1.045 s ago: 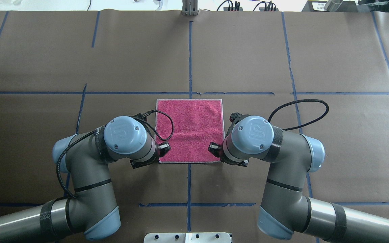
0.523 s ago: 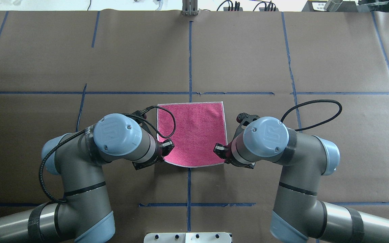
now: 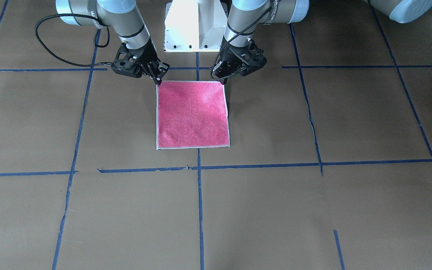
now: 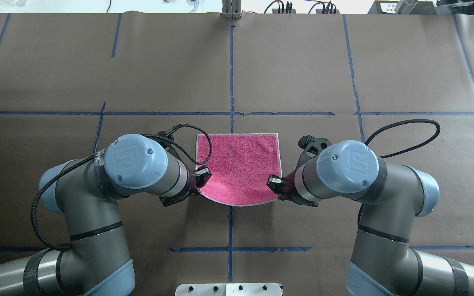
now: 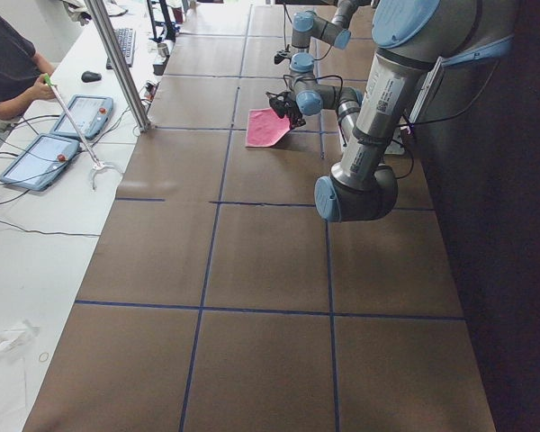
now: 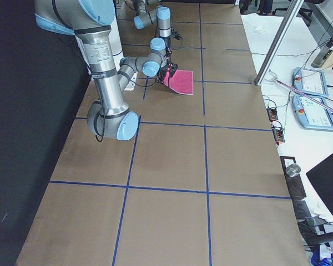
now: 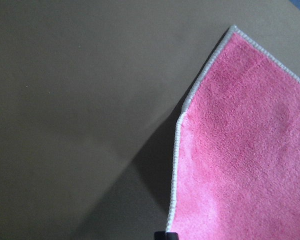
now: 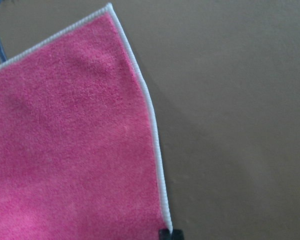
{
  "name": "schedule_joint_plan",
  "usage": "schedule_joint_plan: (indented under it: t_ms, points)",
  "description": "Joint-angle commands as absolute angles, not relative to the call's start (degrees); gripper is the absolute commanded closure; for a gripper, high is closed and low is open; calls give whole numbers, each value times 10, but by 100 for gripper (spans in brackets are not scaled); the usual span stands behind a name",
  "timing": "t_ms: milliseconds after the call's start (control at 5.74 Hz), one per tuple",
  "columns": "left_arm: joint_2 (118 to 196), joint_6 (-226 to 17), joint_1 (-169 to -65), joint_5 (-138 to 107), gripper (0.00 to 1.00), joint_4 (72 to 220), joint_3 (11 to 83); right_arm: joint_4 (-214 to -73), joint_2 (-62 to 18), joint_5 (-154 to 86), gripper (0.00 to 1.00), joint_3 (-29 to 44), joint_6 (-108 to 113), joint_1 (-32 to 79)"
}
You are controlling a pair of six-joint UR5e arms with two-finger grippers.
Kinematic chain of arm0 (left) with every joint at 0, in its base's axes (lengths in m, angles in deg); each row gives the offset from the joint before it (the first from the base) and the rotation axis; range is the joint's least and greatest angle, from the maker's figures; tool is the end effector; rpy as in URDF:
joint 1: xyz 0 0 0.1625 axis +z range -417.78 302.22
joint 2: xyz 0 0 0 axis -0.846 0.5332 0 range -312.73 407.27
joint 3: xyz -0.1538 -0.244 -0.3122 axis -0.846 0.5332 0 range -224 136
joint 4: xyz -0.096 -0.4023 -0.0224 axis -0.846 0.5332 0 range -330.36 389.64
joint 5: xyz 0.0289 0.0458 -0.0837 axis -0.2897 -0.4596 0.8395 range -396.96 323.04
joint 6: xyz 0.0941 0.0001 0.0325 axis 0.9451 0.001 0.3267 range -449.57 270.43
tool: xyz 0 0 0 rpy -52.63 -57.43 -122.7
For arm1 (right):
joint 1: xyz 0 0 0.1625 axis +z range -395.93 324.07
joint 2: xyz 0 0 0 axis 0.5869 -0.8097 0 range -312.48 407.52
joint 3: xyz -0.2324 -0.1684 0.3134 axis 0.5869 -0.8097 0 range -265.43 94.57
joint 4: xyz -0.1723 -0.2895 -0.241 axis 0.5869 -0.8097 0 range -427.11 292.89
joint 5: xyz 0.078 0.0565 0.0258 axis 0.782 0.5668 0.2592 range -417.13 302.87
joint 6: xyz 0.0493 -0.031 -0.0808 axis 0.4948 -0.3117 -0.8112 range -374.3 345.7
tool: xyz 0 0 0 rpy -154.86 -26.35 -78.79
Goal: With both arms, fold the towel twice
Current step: 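Lift the nearer edge with both grippers and fold it over the farther edge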
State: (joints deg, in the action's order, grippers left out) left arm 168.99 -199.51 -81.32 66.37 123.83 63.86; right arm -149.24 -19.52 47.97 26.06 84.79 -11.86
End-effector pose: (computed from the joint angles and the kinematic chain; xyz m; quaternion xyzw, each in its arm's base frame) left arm 0.5196 -0.3468 0.2023 -0.0893 0.4522 -0.2794 0.8423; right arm -0.4884 -0.3357 0.2590 -0.0599 -0.4488 0.1984 0.8693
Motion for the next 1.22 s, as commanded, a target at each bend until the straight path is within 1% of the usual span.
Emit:
schedule_joint_plan:
  t_ms: [0, 348, 697, 1045]
  points:
    - [1705, -1980, -844, 660, 100, 1243, 599, -1491, -147, 481, 96, 205, 848, -83]
    - [1745, -1982, -863, 659, 100, 1281, 521, -1489, -111, 493, 96, 149, 844, -51]
    - [1756, -1981, -875, 658, 100, 1315, 473, -1488, -108, 496, 96, 126, 841, -34]
    - [1766, -1980, -885, 658, 100, 1333, 446, -1488, -73, 495, 96, 78, 841, -29]
